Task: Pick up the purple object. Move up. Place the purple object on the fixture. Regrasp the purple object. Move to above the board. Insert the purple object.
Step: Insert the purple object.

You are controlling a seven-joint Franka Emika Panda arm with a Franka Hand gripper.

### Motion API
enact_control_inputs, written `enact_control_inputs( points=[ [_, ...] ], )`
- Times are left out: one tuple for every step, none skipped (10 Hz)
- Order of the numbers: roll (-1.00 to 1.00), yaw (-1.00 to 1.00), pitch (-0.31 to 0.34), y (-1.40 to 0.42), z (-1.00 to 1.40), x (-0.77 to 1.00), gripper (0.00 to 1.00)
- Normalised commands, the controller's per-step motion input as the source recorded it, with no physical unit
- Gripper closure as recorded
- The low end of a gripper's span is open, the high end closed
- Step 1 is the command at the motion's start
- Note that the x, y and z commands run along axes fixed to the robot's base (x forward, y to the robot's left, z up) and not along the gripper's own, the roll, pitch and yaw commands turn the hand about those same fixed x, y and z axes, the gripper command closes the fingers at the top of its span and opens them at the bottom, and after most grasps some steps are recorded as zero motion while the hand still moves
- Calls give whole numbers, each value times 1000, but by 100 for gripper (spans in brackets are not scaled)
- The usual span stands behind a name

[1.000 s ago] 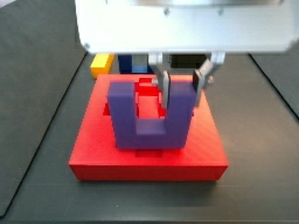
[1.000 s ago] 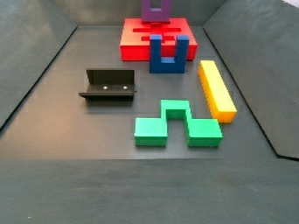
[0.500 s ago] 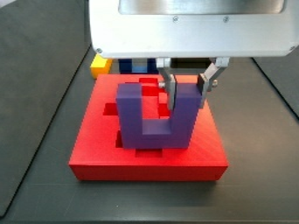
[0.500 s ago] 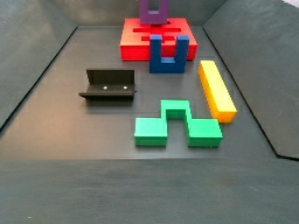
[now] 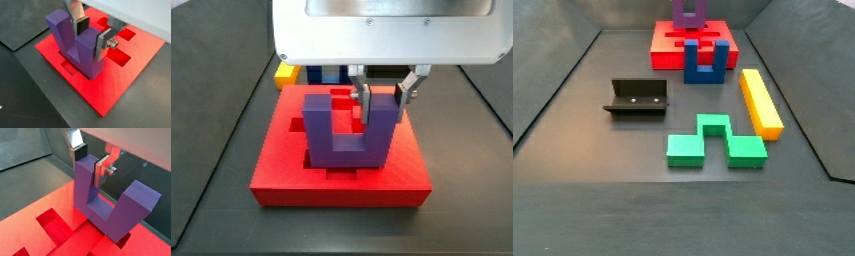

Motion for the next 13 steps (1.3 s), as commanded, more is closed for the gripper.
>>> enact_control_inputs(
  points=[
    [-56, 0, -9, 63, 0, -94, 100],
    [0, 0, -26, 0, 0, 0, 100],
    [0, 37, -46, 0, -83, 0, 100],
    [27, 100, -54, -54, -151, 0, 100],
    [186, 83, -33, -266, -83, 0, 100],
    [137, 54, -27, -280, -46, 0, 100],
    [87, 37, 0, -194, -9, 46, 100],
    [69, 0, 0, 0, -60, 63, 100],
    [111, 11, 0, 0, -157, 89, 100],
    [117, 54, 0, 43, -291, 191, 100],
    [76, 129, 0, 111, -434, 306, 100],
    [57, 131, -20, 63, -574, 329, 100],
    [20, 117, -53, 9, -660, 351, 100]
  ],
)
